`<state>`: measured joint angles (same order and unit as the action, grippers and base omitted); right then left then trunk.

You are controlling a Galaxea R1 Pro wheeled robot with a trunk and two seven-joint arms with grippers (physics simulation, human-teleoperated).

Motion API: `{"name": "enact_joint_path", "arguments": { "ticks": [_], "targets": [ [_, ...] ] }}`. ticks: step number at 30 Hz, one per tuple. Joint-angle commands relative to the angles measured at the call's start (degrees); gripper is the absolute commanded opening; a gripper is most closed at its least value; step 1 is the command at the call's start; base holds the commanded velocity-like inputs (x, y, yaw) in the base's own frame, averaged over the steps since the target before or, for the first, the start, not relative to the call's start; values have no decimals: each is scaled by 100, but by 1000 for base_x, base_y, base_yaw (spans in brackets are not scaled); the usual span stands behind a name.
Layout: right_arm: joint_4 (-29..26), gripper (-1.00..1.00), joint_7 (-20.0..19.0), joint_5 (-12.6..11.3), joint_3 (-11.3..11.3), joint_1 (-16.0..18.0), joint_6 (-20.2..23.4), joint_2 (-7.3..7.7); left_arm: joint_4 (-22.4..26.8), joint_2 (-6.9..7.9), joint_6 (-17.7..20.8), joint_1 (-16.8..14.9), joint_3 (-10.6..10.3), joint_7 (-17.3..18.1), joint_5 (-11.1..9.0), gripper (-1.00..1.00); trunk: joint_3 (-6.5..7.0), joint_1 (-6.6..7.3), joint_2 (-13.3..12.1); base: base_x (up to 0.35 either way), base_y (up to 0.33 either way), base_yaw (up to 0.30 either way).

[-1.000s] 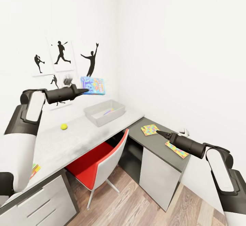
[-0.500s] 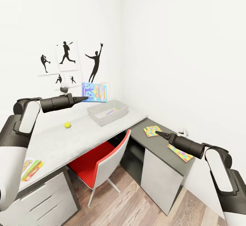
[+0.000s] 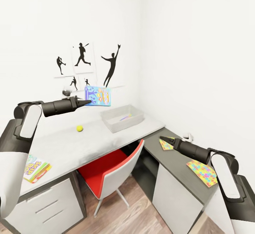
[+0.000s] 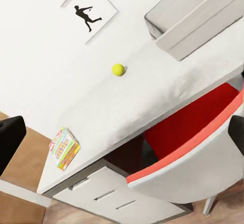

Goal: Put all the toys in the child's room - the three board games (two on the bed and one on the table), the two jigsaw puzzles on the table, and the tennis ball on the table - inside the toy box on the table in the child's room.

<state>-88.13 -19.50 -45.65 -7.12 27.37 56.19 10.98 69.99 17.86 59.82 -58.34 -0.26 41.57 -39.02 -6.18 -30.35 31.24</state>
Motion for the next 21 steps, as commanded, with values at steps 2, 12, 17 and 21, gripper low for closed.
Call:
{"name": "enact_joint_path", "arguments": {
  "ticks": [2,12,17,21],
  "targets": [
    [-2,100,-55,47,-9,5,24,0,-3,-1,18,-5,-5,27,0,-100,-11,-4,10,156,-36,291],
    [-67,100,-55,39,-4,4,43,1,5,3,18,-2,-1,35,-233,-100,-11,-4,10,42,-5,195],
    [-81,100,-54,39,-9,5,50,1,6,14,18,-2,0,36,-445,-100,-11,-4,10,1,0,8],
    [-87,100,-54,39,-9,5,50,0,6,21,18,-2,0,36,-467,-100,-11,-4,10,0,0,1]
  ]
}}
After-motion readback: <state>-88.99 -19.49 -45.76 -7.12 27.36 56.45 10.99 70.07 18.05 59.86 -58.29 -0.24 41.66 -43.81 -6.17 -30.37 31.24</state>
